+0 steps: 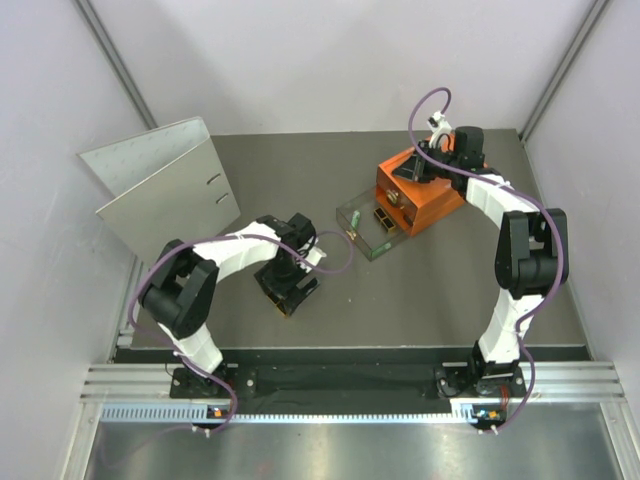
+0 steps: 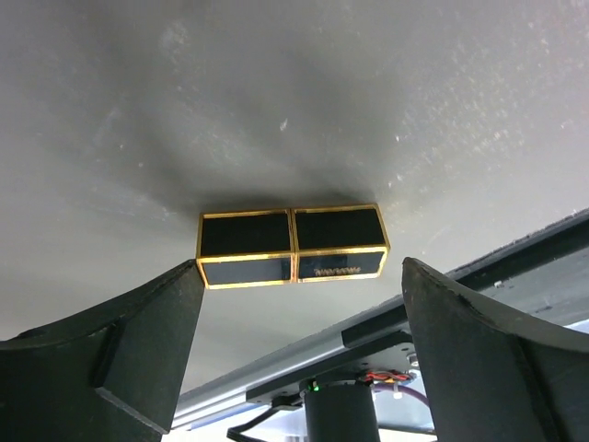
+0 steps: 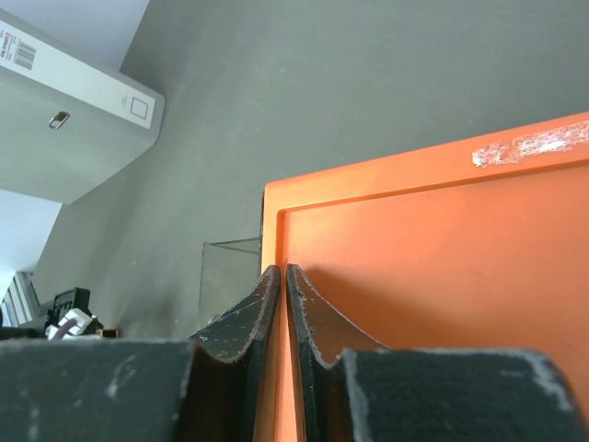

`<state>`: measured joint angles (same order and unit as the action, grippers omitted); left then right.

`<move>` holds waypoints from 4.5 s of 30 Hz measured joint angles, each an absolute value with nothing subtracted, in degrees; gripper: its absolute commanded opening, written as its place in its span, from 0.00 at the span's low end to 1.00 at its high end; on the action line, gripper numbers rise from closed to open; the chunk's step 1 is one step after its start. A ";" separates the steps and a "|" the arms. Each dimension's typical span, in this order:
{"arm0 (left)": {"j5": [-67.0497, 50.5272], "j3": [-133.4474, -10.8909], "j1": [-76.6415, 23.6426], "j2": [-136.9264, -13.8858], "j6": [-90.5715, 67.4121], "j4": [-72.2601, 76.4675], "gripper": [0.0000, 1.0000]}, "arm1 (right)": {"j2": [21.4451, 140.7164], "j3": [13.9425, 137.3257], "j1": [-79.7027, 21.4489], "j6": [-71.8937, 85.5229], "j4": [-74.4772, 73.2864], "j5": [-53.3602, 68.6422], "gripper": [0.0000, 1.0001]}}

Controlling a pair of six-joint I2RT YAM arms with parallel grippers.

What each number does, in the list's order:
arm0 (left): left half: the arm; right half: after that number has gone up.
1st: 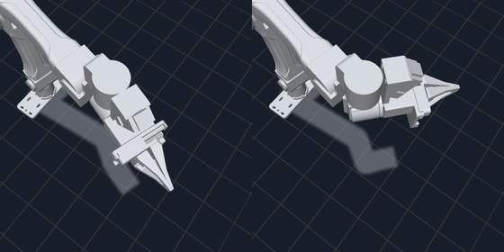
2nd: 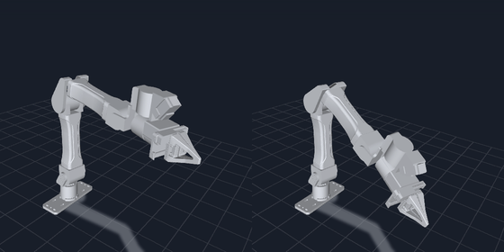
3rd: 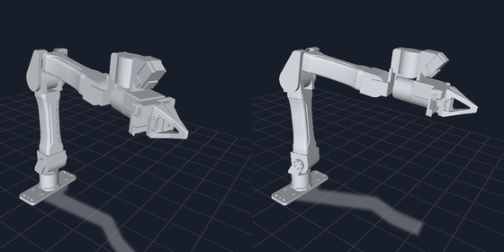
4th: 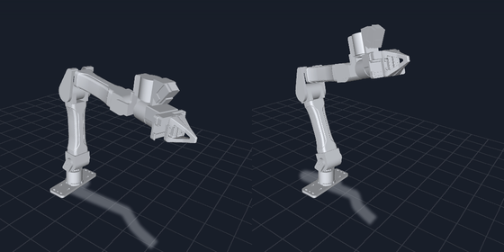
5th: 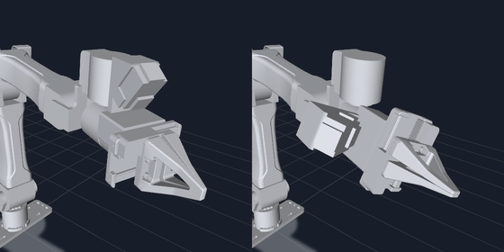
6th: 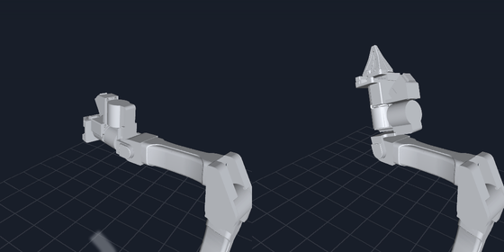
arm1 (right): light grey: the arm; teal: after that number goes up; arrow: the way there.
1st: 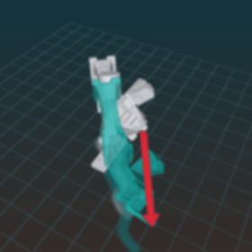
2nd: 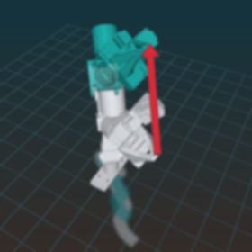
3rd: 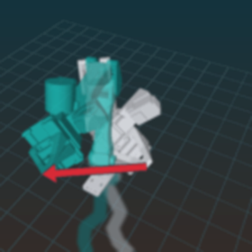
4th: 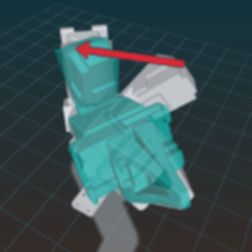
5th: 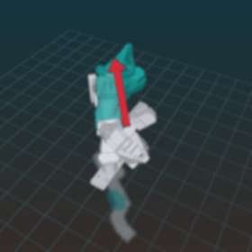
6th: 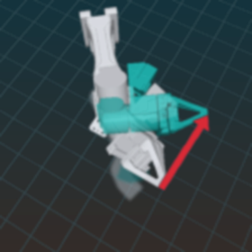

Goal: Organize the makeup

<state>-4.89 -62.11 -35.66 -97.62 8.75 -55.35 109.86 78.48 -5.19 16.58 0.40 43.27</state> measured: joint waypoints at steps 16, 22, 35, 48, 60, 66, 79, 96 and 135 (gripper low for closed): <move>-3.40 -61.78 -35.66 -101.12 9.30 -53.69 0.27 | 109.86 78.48 -5.19 16.58 0.40 43.29 0.10; -3.40 -64.31 -35.66 -102.83 9.34 -54.48 0.08 | 109.86 78.48 -5.19 16.58 0.40 43.31 0.10; -4.54 -92.64 -35.66 -107.98 10.70 -57.74 0.04 | 109.89 78.48 -5.19 16.58 0.45 43.38 0.10; -11.73 -115.46 -38.68 -120.62 8.67 -54.00 0.07 | 109.89 78.48 -5.17 16.60 0.56 43.42 0.10; -11.09 -116.38 -45.43 -128.81 6.94 -46.09 0.52 | 109.89 78.46 -5.17 16.58 0.56 43.59 0.10; -8.19 -116.49 -45.89 -128.84 7.25 -44.10 0.74 | 109.89 78.41 -5.13 16.58 0.64 43.62 0.10; 1.80 -115.63 -45.80 -128.70 8.73 -41.04 0.99 | 109.89 78.41 -5.13 16.58 0.62 43.64 0.10; 6.13 -80.93 -43.20 -98.45 5.56 -24.29 0.99 | 109.89 78.39 -5.13 16.58 0.64 43.64 0.10; -18.94 -79.75 -37.91 -117.58 8.51 2.33 0.99 | 109.89 78.37 -5.10 16.58 0.64 43.62 0.10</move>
